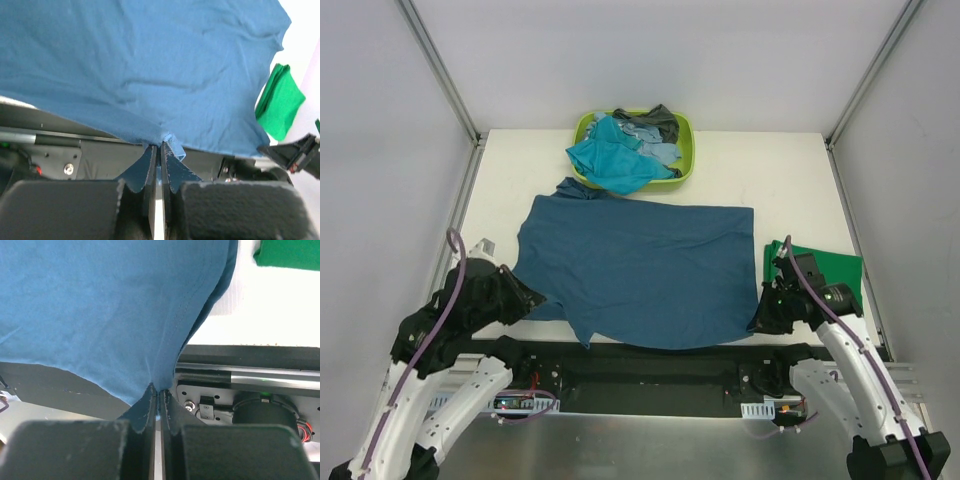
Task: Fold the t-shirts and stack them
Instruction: Fold the flattened tshirt in 1/3 of the way
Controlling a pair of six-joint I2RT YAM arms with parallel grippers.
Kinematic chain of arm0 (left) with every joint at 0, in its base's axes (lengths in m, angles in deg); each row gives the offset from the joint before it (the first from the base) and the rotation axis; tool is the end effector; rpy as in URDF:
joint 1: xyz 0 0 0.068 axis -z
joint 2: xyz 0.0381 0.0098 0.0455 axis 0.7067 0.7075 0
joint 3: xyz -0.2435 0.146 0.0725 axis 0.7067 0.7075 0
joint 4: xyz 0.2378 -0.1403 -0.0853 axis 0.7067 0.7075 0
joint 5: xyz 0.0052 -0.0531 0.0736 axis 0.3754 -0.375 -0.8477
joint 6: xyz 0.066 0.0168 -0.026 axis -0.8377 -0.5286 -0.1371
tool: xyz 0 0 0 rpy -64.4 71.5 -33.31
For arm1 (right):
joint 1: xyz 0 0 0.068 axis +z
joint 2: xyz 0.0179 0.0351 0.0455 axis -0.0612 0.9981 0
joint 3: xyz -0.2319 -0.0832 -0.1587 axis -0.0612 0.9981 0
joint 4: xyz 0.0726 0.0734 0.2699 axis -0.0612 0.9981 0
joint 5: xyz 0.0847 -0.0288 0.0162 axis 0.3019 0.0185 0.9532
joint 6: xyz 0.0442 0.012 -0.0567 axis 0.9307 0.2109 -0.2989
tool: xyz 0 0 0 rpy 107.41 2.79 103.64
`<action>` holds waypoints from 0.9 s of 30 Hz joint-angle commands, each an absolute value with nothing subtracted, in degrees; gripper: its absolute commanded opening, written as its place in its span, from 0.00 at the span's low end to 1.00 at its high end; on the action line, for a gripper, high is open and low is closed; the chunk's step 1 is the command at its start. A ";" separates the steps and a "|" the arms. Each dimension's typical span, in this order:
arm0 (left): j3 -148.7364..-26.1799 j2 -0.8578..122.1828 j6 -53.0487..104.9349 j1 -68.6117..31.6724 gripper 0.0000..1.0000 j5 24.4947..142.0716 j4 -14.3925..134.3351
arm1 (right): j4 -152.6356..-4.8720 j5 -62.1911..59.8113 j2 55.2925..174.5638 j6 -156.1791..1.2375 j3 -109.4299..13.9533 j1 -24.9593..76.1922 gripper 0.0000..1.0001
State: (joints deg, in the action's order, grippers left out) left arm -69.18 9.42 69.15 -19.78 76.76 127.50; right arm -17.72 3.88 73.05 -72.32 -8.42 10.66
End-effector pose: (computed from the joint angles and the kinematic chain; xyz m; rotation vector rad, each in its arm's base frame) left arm 0.0696 -0.0349 0.3397 -0.5738 2.2425 -0.7897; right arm 0.1261 0.0455 0.2194 -0.1210 2.7239 0.4352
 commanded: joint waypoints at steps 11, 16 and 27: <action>-72.59 30.86 60.25 -19.22 0.00 55.16 107.27 | -30.82 -3.38 90.96 -73.12 -19.64 9.32 0.01; -74.17 36.05 57.18 -19.31 0.00 52.61 101.90 | -34.78 -5.84 98.78 -73.39 -23.07 8.53 0.01; -76.81 50.46 51.02 -22.55 0.00 53.13 93.46 | -39.71 -7.51 110.92 -73.39 -27.12 6.60 0.02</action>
